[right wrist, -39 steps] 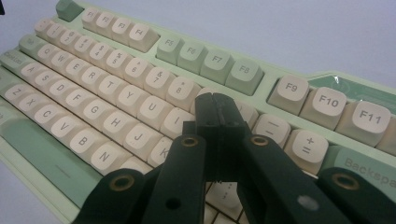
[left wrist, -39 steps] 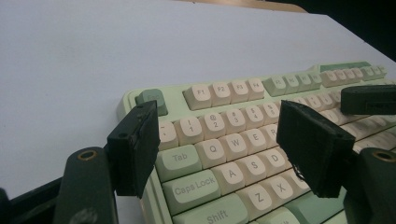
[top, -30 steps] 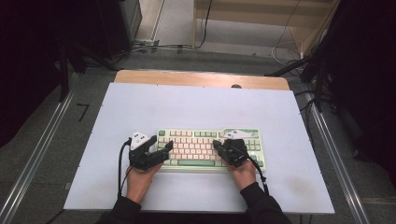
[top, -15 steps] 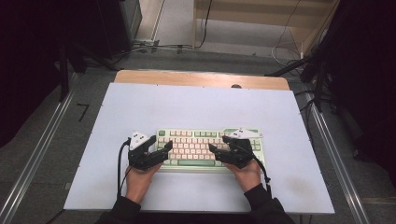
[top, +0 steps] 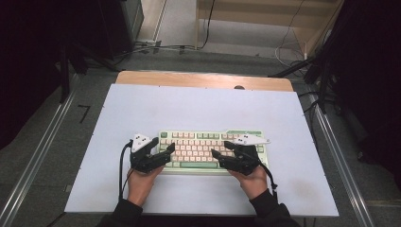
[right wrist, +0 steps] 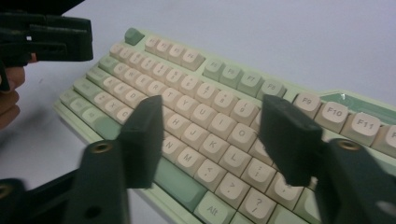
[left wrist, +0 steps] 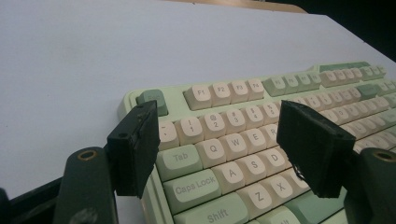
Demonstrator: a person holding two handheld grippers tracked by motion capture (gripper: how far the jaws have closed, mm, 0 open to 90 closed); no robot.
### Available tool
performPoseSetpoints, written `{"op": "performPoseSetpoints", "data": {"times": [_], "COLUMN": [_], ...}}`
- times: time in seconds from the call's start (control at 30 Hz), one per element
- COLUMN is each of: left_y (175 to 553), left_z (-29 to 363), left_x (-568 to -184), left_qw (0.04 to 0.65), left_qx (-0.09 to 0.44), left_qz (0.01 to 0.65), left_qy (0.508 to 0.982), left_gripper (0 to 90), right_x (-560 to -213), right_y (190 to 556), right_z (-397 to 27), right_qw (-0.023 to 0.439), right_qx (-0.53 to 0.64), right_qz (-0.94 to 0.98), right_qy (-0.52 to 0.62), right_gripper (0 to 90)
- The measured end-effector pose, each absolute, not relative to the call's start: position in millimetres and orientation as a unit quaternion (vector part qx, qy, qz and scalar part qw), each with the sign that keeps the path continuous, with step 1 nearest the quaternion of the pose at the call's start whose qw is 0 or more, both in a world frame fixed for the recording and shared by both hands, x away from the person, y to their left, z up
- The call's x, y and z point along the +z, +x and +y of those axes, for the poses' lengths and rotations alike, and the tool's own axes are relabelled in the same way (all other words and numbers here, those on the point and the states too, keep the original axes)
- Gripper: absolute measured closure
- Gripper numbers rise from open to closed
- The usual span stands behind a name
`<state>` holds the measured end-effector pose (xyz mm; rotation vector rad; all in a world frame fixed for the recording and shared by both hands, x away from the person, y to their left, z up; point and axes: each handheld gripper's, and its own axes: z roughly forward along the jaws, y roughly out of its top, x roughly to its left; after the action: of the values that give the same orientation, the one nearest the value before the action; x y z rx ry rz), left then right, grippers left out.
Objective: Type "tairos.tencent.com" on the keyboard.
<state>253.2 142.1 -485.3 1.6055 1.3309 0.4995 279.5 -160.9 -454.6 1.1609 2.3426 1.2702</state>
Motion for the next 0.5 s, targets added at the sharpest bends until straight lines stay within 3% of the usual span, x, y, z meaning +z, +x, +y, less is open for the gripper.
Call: {"op": "performPoseSetpoints", "data": {"times": [0.23, 0.5], "left_y": [253.2, 253.1], "left_z": [142.2, 142.2], "left_x": [-485.6, -485.8], "left_qw": [0.477, 0.477], "left_qx": [0.204, 0.203], "left_qz": [0.545, 0.545], "left_qy": [0.659, 0.659], "left_gripper": [30.2, 30.2], "right_x": [-465.3, -472.5], "right_y": [274.9, 272.5], "right_z": [-152.4, -143.6], "right_qw": [0.127, 0.123], "right_qx": [0.425, 0.419], "right_qz": [0.814, 0.824], "right_qy": [0.375, 0.362], "right_gripper": [85.8, 87.3]}}
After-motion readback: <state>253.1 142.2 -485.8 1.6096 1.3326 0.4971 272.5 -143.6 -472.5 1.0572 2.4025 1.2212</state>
